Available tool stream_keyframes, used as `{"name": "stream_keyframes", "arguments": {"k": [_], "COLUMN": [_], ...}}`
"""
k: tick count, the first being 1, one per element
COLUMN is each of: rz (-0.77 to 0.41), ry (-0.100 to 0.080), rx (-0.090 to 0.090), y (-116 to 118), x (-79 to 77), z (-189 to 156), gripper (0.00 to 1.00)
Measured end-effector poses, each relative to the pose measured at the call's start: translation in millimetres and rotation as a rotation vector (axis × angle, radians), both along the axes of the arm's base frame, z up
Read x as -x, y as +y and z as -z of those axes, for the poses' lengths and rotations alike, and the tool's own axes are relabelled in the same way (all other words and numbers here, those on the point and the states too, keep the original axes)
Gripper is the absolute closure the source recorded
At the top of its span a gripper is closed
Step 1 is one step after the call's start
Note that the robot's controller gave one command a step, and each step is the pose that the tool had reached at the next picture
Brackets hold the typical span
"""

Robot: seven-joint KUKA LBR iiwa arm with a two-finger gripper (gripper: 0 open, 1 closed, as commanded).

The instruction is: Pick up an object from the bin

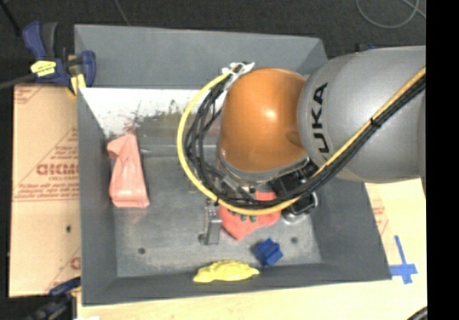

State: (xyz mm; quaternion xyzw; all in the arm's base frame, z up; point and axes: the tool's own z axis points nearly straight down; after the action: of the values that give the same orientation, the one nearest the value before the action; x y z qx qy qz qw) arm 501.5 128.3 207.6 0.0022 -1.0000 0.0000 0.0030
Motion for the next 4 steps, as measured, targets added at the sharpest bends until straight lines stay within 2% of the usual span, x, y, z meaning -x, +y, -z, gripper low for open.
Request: {"name": "stream_keyframes", "arguments": {"k": [1,2,3,4], "rz": [0.004,-0.112,-0.372,-0.085], "ry": [-0.008,-0.006,-0.010,-0.011], "rx": [-0.001,0.000,-0.001,-0.001], "y": [-1,-59,-90,-128], "x": [-1.6,1.9,18.2,-27.1], "z": [-5,27,51,91], "gripper": [0.00,0.00,0.00,0.00]}}
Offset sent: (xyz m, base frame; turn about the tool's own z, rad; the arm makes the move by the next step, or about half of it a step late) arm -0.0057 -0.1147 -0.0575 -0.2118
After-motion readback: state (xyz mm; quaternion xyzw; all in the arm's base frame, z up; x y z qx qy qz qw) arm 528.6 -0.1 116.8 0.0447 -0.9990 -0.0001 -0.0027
